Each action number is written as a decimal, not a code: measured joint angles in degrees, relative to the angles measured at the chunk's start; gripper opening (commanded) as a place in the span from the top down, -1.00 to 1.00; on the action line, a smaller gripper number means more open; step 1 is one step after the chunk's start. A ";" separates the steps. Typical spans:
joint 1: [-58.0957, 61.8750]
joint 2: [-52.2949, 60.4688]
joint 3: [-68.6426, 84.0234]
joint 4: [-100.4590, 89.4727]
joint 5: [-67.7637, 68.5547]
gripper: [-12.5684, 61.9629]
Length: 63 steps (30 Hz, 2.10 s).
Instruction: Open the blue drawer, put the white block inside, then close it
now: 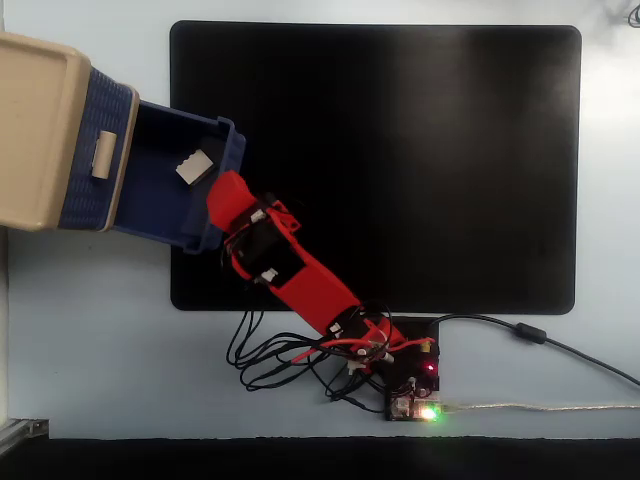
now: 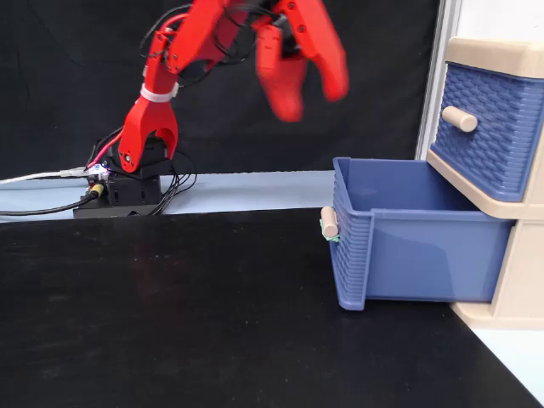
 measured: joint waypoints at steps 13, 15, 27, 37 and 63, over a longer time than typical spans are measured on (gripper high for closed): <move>1.49 -10.81 9.32 -3.08 -13.10 -0.25; 1.05 -13.54 9.32 -3.52 -15.73 -0.25; -8.53 -18.46 6.86 -13.71 -19.16 -0.25; -13.27 -25.22 0.35 -39.29 -18.81 -0.25; 27.42 10.02 49.22 -5.45 -76.11 -0.25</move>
